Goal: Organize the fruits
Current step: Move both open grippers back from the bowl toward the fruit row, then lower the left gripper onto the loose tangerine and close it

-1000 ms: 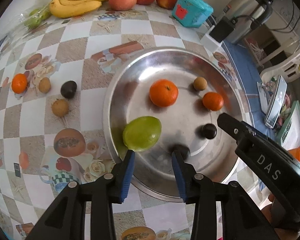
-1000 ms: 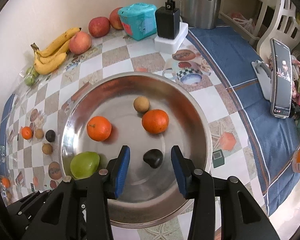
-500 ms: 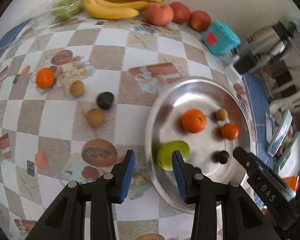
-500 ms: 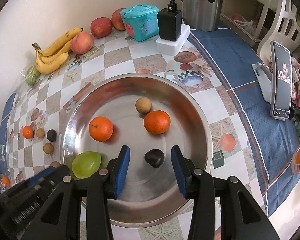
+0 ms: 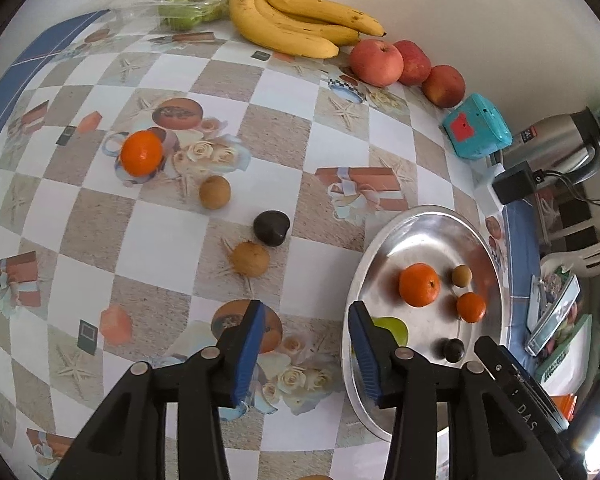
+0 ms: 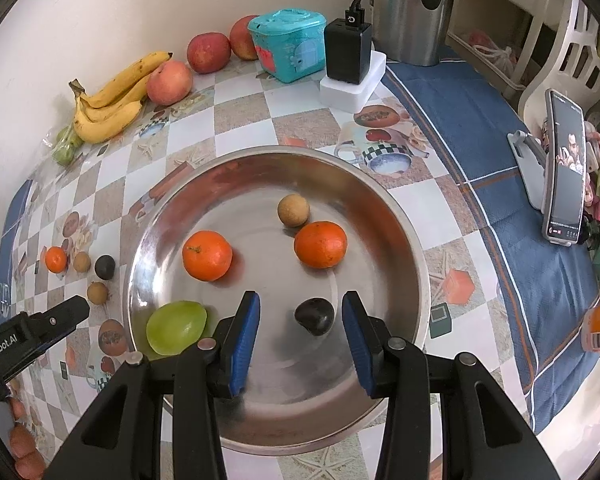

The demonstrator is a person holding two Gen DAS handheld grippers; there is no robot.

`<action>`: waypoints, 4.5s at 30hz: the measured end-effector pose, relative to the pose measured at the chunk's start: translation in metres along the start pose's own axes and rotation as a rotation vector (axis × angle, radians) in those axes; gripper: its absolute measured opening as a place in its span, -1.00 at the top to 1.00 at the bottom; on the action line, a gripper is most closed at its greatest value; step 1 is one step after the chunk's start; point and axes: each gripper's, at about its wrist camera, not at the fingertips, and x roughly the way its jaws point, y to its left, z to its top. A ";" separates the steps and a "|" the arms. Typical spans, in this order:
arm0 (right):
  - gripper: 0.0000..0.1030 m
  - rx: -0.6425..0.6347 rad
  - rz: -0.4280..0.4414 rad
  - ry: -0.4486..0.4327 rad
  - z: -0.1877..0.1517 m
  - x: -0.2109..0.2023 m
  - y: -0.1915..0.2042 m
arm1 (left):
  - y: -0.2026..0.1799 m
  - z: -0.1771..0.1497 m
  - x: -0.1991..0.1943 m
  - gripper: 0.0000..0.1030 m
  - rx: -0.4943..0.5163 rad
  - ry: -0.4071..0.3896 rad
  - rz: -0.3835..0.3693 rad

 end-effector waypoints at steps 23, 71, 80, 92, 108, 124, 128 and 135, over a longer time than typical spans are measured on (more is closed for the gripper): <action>-0.68 -0.082 -0.034 -0.064 0.002 -0.002 0.009 | 0.006 0.005 -0.002 -1.00 0.025 -0.048 0.155; -0.91 -0.283 0.188 -0.107 -0.010 -0.007 0.106 | 0.101 0.049 -0.061 -1.00 -0.056 -0.242 0.396; -0.91 -0.336 0.226 -0.098 -0.016 0.003 0.137 | 0.103 0.053 -0.038 -1.00 -0.028 -0.192 0.363; -0.91 -0.317 0.214 -0.075 0.000 0.021 0.148 | 0.119 0.064 -0.012 -1.00 -0.047 -0.138 0.345; -0.91 -0.290 0.267 -0.098 0.028 0.025 0.172 | 0.131 0.079 -0.017 -1.00 -0.067 -0.221 0.252; -0.66 -0.326 0.267 -0.033 0.018 0.058 0.194 | 0.126 0.087 0.007 -0.71 -0.035 -0.220 0.166; -0.47 -0.327 0.265 -0.014 0.017 0.067 0.194 | 0.125 0.092 0.014 -0.61 -0.037 -0.212 0.152; -0.28 -0.334 0.263 0.022 0.015 0.082 0.196 | 0.124 0.094 0.033 -0.18 -0.042 -0.158 0.136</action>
